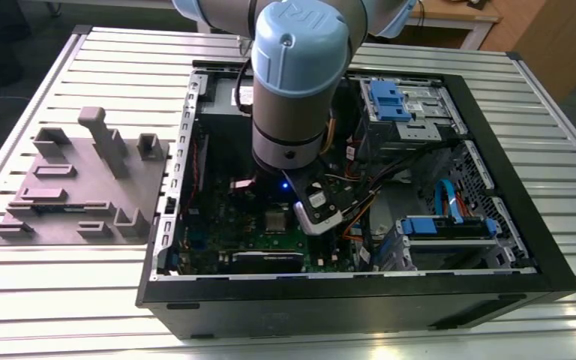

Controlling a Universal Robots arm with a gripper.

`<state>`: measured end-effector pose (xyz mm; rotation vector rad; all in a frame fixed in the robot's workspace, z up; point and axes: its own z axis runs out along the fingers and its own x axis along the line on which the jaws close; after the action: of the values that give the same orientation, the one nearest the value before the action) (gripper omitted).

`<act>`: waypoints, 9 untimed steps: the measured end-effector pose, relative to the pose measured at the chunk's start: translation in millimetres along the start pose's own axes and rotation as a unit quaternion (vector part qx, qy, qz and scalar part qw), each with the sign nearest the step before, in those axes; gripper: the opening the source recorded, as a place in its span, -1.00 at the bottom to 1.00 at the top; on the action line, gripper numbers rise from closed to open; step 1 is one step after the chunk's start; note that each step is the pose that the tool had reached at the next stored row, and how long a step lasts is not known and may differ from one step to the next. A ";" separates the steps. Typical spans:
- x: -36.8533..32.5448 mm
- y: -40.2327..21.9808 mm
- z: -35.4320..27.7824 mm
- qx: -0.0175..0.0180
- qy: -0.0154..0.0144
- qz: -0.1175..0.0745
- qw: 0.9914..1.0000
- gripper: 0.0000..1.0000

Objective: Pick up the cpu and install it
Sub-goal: 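Place the cpu into insertion slot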

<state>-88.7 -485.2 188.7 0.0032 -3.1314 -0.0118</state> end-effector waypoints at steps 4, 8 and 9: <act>0.2 -0.1 -8.7 0.000 0.001 0.000 1.000 -0.04; 0.3 0.0 -17.3 0.001 0.001 0.000 1.000 -0.40; 0.3 0.0 -18.7 0.001 0.001 0.000 1.000 -0.51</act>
<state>-88.8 -485.4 207.3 0.0030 -3.1292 -0.0102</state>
